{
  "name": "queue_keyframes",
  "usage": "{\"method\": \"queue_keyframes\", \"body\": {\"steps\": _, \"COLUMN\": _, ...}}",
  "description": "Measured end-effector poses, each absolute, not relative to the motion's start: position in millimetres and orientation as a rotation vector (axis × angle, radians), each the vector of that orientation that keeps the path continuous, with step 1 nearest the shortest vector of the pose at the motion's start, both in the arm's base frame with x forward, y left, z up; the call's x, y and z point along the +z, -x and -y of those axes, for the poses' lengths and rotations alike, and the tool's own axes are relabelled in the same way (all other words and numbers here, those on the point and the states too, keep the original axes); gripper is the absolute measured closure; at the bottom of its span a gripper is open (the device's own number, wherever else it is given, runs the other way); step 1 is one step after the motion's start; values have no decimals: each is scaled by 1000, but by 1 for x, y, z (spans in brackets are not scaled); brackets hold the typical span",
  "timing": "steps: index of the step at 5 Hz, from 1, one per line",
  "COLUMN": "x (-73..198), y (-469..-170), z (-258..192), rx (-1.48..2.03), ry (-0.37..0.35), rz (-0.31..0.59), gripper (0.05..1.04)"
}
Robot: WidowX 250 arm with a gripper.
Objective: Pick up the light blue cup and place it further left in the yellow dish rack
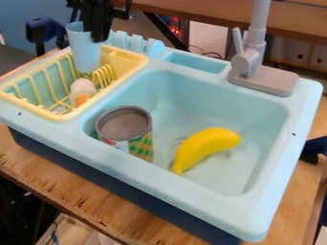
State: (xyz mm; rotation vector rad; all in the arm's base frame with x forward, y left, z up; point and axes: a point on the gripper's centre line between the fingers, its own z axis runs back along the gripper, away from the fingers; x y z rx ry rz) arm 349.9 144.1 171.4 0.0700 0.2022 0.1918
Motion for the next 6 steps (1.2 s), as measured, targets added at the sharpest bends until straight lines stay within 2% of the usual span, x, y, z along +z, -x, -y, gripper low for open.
{"method": "queue_keyframes", "body": {"steps": 1, "x": 160, "y": -351, "z": -142, "rx": 165, "ry": -56, "rz": -198, "gripper": 1001}}
{"method": "queue_keyframes", "body": {"steps": 3, "x": 156, "y": -349, "z": -144, "rx": 161, "ry": -18, "rz": -173, "gripper": 971}}
{"method": "queue_keyframes", "body": {"steps": 4, "x": 156, "y": -348, "z": -146, "rx": 188, "ry": 4, "rz": -170, "gripper": 782}}
{"method": "queue_keyframes", "body": {"steps": 6, "x": 194, "y": -341, "z": -143, "rx": 220, "ry": -18, "rz": -75, "gripper": 208}}
